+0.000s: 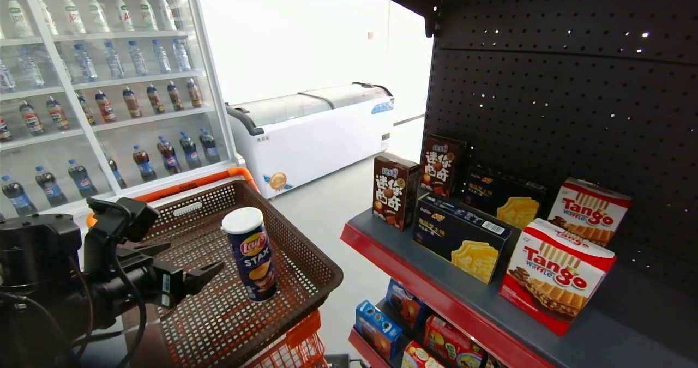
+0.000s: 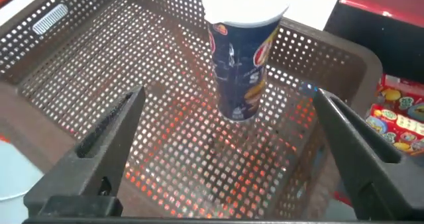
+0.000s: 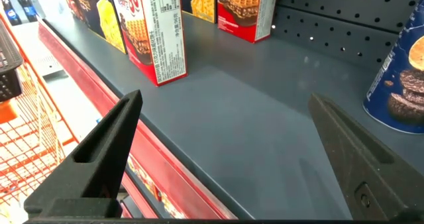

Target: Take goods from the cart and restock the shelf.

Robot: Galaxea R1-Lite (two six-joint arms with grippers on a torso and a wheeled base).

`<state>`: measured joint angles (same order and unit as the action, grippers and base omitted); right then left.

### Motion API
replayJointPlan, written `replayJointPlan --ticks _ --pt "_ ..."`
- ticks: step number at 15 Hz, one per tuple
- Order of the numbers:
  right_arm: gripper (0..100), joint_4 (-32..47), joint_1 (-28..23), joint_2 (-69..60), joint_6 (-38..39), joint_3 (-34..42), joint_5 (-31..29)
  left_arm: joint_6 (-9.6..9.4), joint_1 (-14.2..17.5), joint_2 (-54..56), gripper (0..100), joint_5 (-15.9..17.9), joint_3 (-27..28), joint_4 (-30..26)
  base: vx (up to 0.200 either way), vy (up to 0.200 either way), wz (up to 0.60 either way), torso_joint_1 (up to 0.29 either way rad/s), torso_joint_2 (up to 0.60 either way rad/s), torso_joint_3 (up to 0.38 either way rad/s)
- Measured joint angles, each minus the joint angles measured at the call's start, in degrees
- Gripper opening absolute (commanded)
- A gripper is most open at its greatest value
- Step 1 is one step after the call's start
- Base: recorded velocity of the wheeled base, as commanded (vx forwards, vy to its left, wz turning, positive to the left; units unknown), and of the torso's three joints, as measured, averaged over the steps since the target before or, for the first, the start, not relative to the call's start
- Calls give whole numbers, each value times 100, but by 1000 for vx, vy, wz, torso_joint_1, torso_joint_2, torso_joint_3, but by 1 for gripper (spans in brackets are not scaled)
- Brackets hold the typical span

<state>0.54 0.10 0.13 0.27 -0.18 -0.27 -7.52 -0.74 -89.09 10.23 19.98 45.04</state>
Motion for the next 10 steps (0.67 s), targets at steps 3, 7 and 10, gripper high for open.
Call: replayJointPlan --ticks 3,7,10 --pt "100 0 -5 0 0 0 0 5 84 -749 100 299 30 947 0 0 0 0 0 0" --pt "100 0 -5 0 0 0 0 -33 93 -1636 100 408 157 1879 0 0 0 0 0 0" --pt "100 0 -2 0 -2 0 0 -28 61 -2191 100 411 479 2155 0 0 0 0 0 0"
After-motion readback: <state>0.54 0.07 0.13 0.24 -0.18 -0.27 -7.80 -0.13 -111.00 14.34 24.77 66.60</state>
